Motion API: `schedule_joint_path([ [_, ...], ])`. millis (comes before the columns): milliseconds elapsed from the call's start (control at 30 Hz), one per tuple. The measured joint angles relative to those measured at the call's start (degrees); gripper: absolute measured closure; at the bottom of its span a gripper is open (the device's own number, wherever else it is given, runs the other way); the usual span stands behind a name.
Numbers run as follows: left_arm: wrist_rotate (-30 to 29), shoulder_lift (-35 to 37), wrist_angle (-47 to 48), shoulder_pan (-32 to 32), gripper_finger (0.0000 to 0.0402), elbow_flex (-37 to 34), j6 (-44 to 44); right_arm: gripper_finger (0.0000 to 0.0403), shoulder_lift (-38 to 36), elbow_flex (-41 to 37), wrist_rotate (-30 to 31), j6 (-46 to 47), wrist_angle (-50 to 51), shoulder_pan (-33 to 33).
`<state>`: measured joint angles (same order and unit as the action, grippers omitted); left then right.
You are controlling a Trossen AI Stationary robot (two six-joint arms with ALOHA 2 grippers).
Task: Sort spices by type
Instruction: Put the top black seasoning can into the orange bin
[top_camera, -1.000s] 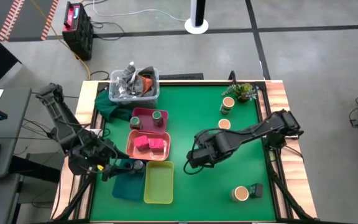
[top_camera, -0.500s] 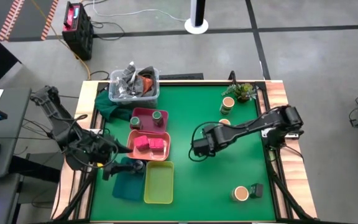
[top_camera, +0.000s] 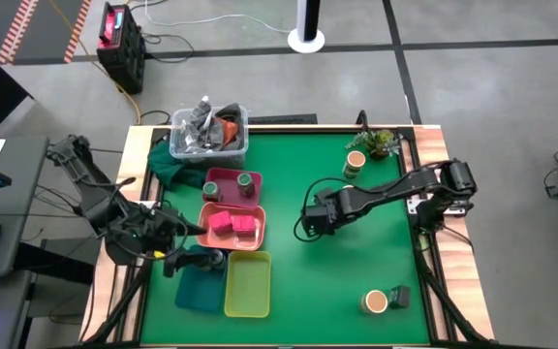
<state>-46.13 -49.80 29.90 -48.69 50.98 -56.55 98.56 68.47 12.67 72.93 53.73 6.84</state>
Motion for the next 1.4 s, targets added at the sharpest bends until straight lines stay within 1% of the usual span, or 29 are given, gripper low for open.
schedule_joint_path([
  [133,0.04,0.0,1.6,0.88,0.0035,0.0,-1.42,0.0118,0.0,0.02,0.31,-1.25,-3.18,-0.29],
  [300,0.19,0.02,4.11,1.87,0.0035,0.0,-3.91,0.0154,0.02,0.02,-0.61,-2.78,-3.69,0.71],
  [400,0.53,0.02,4.6,1.95,0.0035,0.0,-4.13,0.0185,0.04,0.02,-1.12,-3.84,-3.84,1.8],
  [533,0.56,0.02,5.29,1.95,0.0035,0.0,-3.98,0.0233,0.04,0.02,-3.23,-5.47,-5.69,3.52],
  [600,0.57,0.02,5.43,1.95,0.0035,0.0,-3.96,0.0248,0.04,0.03,-3.7,-5.54,-7.15,4.53],
  [767,1.29,0.07,5.56,1.95,0.0035,0.0,-3.94,0.0248,0.15,3.2,-4.11,-7.98,-9.34,7.45],
  [967,2.6,0.09,6.4,1.95,0.0035,-0.02,-1.85,0.0227,0.15,11.26,-3.58,-11.48,-10.65,11.26],
  [1100,3.61,0.28,6.39,1.95,0.0035,-0.02,1.12,0.0241,0.15,17.31,-0.45,-12.19,-10.61,13.71],
  [1167,4.27,0.69,6.41,2.03,0.0035,-0.02,1.97,0.0246,0.15,19.83,1.41,-13.16,-12.65,14.79],
  [1267,5.36,1.53,6.86,2.67,0.0035,-0.02,2.34,0.0244,0.19,21.61,3.11,-15.52,-19.11,15.97],
  [1333,5.82,2.16,6.85,3.45,0.0035,-0.02,2.36,0.0239,1.74,23.03,4.0,-16.57,-22.22,16.08],
  [1400,6.07,2.74,6.83,4.21,0.0035,-0.02,2.36,0.0236,4.48,25.51,4.08,-17.97,-22.89,16.08],
])
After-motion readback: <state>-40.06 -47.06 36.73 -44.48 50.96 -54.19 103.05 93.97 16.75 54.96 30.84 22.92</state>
